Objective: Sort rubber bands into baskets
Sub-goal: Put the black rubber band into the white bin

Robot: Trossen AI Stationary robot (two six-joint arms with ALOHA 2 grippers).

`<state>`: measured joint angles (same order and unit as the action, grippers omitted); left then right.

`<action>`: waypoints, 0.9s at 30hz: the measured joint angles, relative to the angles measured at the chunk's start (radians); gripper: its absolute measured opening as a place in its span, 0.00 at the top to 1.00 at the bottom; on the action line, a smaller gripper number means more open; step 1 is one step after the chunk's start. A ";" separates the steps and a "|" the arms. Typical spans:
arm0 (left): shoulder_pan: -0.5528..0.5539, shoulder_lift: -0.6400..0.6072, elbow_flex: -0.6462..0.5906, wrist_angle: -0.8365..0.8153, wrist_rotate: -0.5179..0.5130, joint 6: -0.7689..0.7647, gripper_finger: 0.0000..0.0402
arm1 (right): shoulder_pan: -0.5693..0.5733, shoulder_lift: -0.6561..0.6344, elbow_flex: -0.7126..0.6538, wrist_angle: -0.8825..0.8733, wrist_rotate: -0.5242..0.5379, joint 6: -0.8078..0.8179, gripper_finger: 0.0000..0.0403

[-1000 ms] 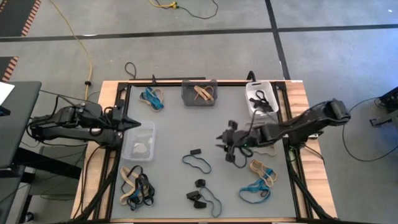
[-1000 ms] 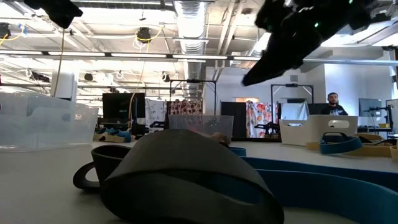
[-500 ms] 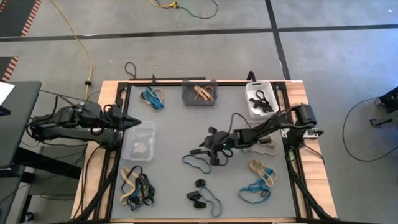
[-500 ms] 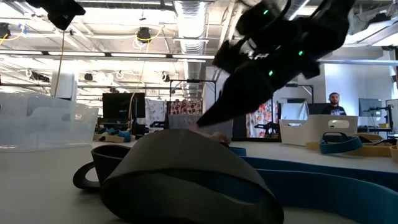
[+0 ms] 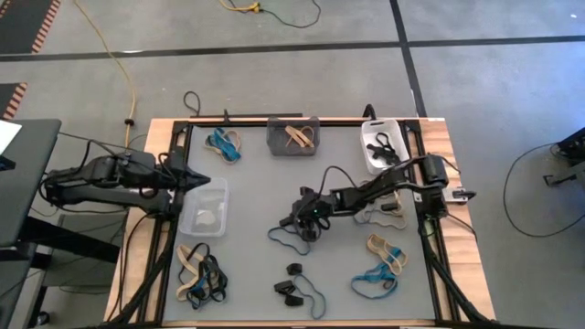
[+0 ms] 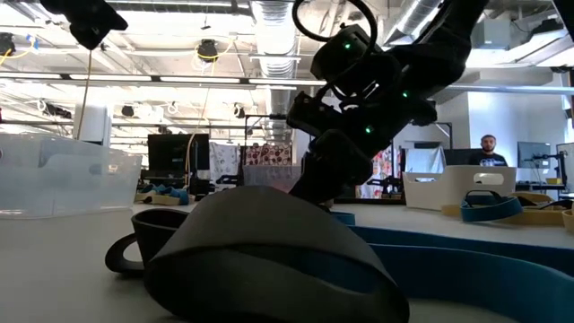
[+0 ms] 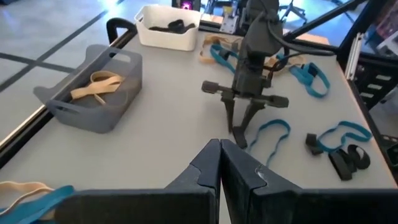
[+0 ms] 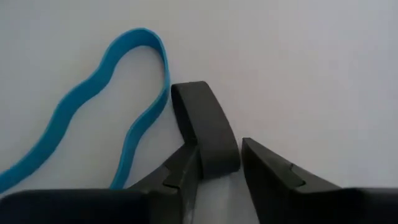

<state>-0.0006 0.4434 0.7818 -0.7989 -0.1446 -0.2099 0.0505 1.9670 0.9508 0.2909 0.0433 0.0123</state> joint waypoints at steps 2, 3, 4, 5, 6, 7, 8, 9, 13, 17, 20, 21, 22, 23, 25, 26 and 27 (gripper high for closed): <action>0.000 0.013 0.000 -0.001 0.000 0.003 1.00 | 0.000 -0.001 0.000 0.001 0.001 -0.019 0.76; 0.000 0.022 0.000 0.000 0.000 0.003 1.00 | 0.000 -0.001 0.000 0.005 0.002 -0.022 0.81; 0.000 0.030 0.000 0.000 0.000 0.004 1.00 | 0.000 -0.001 0.000 0.011 0.005 -0.024 0.87; 0.000 0.040 0.000 -0.001 0.000 0.009 1.00 | 0.000 -0.001 0.000 0.014 0.008 -0.027 0.92; 0.000 0.052 0.000 -0.001 0.000 0.020 1.00 | -0.001 -0.001 -0.001 0.018 0.013 -0.035 0.94; 0.000 0.064 0.000 -0.001 0.000 0.033 1.00 | 0.000 -0.001 -0.001 0.021 0.030 -0.037 0.94; 0.000 0.075 0.000 -0.003 -0.001 0.043 1.00 | 0.003 -0.001 -0.001 0.020 0.052 -0.036 0.94; 0.000 0.089 0.000 -0.007 -0.001 0.051 1.00 | 0.006 -0.005 0.000 0.009 0.073 -0.033 0.94; 0.000 0.148 0.000 -0.016 -0.001 0.057 1.00 | 0.028 -0.066 0.010 -0.078 0.163 -0.032 0.94; 0.000 0.225 0.000 -0.015 -0.001 0.056 1.00 | 0.048 -0.185 0.011 -0.216 0.280 -0.032 0.94; 0.000 0.287 0.000 -0.014 -0.001 0.038 1.00 | 0.055 -0.303 0.011 -0.332 0.390 -0.028 0.94; 0.000 0.309 0.000 -0.012 -0.001 0.034 1.00 | 0.055 -0.346 0.011 -0.373 0.428 -0.023 0.94; 0.000 0.330 0.000 -0.009 -0.001 0.033 1.00 | 0.055 -0.390 0.011 -0.412 0.462 -0.015 0.94; 0.000 0.351 0.000 -0.007 -0.001 0.034 1.00 | 0.055 -0.431 0.011 -0.452 0.494 -0.004 0.94; 0.000 0.393 0.000 0.009 -0.001 0.040 1.00 | 0.052 -0.512 0.011 -0.536 0.558 0.022 0.94; 0.000 0.415 0.000 0.019 -0.001 0.040 1.00 | 0.049 -0.552 0.011 -0.576 0.588 0.035 0.94; 0.000 0.435 0.000 0.027 -0.001 0.040 1.00 | 0.044 -0.589 0.011 -0.614 0.615 0.045 0.94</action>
<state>-0.0006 0.8779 0.7815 -0.7717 -0.1452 -0.1696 0.0944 1.3777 0.9615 -0.3227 0.6583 0.0574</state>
